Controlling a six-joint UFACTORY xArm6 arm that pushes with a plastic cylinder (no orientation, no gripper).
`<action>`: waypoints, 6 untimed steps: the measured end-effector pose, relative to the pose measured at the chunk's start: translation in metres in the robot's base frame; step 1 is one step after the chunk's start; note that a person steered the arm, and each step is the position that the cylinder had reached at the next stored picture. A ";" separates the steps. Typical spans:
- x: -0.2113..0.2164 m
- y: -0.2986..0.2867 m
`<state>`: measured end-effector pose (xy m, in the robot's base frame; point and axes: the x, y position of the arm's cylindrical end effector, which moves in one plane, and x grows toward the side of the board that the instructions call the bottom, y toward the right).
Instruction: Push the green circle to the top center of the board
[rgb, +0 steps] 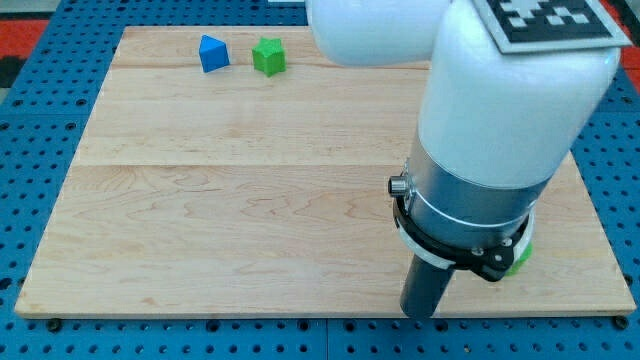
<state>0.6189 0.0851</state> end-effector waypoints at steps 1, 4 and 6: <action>0.000 0.032; -0.011 0.194; -0.067 0.076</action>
<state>0.5522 0.1610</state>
